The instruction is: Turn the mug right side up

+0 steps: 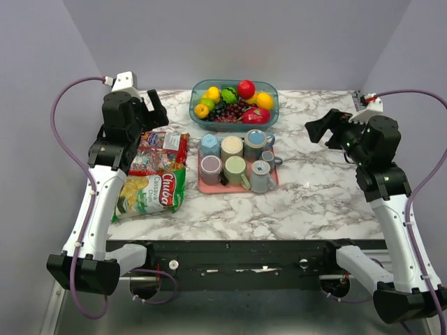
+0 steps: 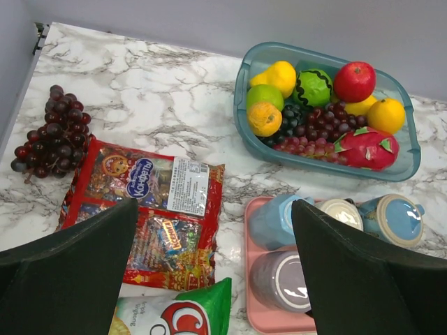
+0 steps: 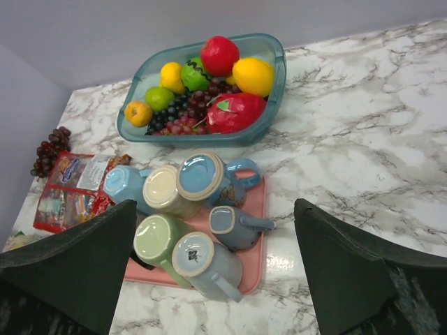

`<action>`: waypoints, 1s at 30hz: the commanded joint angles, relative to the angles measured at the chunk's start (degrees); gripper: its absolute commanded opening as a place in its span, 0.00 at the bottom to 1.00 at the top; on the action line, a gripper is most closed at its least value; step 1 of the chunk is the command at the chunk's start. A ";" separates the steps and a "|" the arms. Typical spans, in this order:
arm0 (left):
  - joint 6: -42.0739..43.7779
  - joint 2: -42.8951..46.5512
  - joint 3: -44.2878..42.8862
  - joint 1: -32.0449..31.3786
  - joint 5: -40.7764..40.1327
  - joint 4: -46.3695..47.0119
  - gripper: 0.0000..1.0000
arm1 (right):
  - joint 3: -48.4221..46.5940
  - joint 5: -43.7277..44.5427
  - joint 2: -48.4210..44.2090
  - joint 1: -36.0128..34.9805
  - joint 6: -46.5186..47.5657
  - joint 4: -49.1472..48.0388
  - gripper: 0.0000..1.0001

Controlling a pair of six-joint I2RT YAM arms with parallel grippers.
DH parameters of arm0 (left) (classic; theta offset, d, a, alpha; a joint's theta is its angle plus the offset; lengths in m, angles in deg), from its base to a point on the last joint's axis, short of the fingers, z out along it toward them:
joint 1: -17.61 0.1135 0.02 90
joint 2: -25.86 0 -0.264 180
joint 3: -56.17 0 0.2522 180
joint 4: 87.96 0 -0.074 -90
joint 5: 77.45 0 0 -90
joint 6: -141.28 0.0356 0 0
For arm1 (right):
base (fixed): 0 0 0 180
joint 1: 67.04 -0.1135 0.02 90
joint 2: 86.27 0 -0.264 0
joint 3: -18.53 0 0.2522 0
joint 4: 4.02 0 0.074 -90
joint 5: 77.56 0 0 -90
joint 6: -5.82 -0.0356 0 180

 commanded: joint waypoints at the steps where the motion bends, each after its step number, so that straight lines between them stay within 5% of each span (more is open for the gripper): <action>1: -0.51 1.33 0.88 0.19 -1.06 0.59 0.99 | 0.88 -1.28 -0.26 0.09 2.56 2.81 1.00; 11: -3.67 -0.42 2.55 1.59 -11.00 -2.12 0.99 | 6.67 -19.21 3.60 -0.53 7.05 0.88 0.99; 24: -8.86 -0.69 5.80 2.39 -14.43 0.32 0.99 | 8.09 -8.49 9.93 -20.38 12.05 0.53 0.98; 30: -6.49 3.70 9.58 2.39 -8.29 6.04 0.99 | 6.94 -5.60 15.99 -31.10 13.37 -3.24 0.86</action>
